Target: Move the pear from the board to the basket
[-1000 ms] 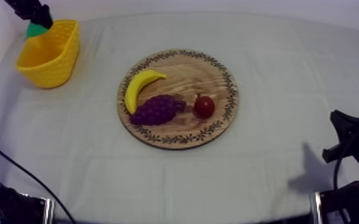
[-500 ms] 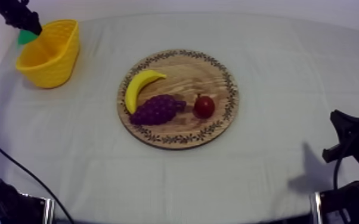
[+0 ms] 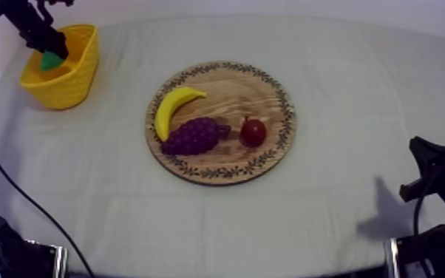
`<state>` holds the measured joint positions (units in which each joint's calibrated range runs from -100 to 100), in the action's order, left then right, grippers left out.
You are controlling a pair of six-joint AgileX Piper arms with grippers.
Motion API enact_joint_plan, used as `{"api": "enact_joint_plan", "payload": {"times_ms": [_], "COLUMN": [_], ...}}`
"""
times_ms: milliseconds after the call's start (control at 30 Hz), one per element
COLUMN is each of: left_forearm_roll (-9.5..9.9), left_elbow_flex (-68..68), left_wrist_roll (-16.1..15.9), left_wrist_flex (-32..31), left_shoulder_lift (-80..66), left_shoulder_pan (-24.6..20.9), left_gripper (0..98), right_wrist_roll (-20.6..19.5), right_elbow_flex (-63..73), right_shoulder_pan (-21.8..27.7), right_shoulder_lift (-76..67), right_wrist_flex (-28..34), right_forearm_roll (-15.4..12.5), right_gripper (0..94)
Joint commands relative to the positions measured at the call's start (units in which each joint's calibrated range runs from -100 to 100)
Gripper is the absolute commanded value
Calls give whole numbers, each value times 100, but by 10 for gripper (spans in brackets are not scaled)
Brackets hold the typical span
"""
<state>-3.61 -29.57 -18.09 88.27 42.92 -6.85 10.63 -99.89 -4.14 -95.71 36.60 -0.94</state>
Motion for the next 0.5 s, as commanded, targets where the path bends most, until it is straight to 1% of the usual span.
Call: {"api": "enact_joint_plan", "payload": {"times_ms": [0, 233, 467], "left_forearm_roll": [-25, -86, -78], "left_elbow_flex": [-40, -95, 18], "left_wrist_roll": [32, 147, 259], "left_wrist_flex": [4, 0, 75], "left_shoulder_lift": [173, 382, 379], "left_shoulder_pan": [-3, -6, -6], "left_gripper": [532, 650, 842], "right_wrist_roll": [4, 4, 4], "right_elbow_flex": [0, 0, 0], "right_shoulder_pan": [-7, -7, -7], "right_shoulder_lift": [-4, -4, -4], "right_wrist_flex": [1, 1, 1], "right_forearm_roll": [-1, -1, -1], "right_gripper": [4, 4, 4]}}
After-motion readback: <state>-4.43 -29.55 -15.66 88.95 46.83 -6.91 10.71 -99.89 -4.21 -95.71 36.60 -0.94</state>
